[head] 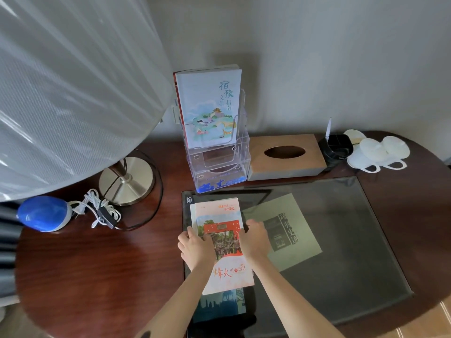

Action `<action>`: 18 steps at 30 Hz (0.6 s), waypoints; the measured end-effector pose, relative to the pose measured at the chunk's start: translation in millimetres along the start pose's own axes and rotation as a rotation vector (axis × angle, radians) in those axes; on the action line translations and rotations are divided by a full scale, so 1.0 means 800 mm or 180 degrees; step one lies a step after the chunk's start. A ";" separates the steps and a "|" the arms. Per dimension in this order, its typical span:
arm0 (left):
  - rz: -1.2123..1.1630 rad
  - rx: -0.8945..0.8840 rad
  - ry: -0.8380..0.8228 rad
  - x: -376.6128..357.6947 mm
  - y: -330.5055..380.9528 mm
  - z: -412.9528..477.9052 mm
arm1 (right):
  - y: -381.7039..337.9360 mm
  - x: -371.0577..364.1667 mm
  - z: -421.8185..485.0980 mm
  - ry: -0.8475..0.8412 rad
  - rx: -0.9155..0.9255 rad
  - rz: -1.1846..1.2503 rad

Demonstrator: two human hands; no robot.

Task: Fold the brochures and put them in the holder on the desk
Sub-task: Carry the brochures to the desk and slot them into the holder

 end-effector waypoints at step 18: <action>-0.0655 0.0348 0.0000 -0.009 -0.008 0.010 | 0.019 -0.019 0.008 -0.0384 -0.0198 0.0500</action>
Point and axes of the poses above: each hand's wrist, its own z-axis towards the middle knuckle, its own x-axis out of the back of the hand, y = z × x, the point moved 9 cm from there along z, towards the middle knuckle, and after that the axes turned 7 degrees about -y, right-handed, at the moved point
